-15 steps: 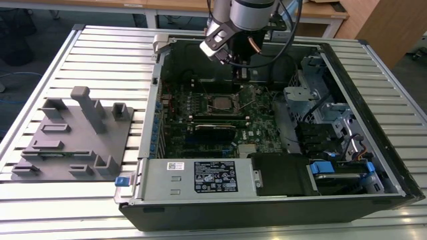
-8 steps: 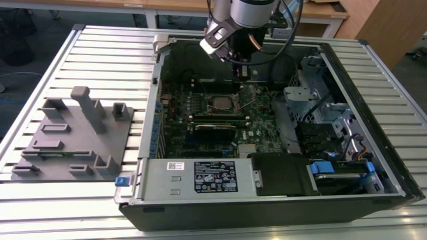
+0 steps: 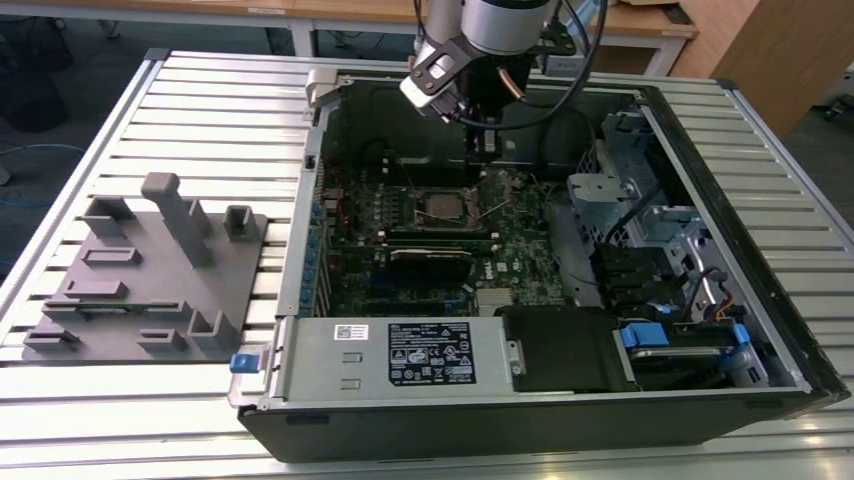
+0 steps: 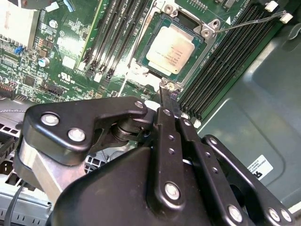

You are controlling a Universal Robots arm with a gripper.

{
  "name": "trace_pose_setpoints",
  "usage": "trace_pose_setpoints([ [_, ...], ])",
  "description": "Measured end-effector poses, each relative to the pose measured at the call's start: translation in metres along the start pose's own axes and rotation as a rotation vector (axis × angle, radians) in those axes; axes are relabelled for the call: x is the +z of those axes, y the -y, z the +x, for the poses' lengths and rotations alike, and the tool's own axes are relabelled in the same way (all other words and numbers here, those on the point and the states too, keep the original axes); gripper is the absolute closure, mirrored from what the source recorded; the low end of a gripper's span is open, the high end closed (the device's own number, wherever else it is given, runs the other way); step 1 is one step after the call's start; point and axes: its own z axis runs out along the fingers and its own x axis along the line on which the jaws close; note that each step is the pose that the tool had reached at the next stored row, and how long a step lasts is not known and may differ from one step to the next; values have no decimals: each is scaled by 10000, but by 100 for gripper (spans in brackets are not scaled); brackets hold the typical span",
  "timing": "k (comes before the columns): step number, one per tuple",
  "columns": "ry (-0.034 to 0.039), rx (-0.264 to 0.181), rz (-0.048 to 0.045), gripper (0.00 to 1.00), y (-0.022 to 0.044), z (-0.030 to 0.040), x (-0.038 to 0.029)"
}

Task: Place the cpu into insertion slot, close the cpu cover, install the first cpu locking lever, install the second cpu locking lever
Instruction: 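Close the cpu cover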

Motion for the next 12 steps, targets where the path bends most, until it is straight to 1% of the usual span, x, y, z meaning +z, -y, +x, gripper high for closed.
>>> trace_pose_setpoints([
  [7, 1, 1, 0, 90, -36, 1, 0],
  [12, 0, 1, 0, 90, -79, 2, 2],
])
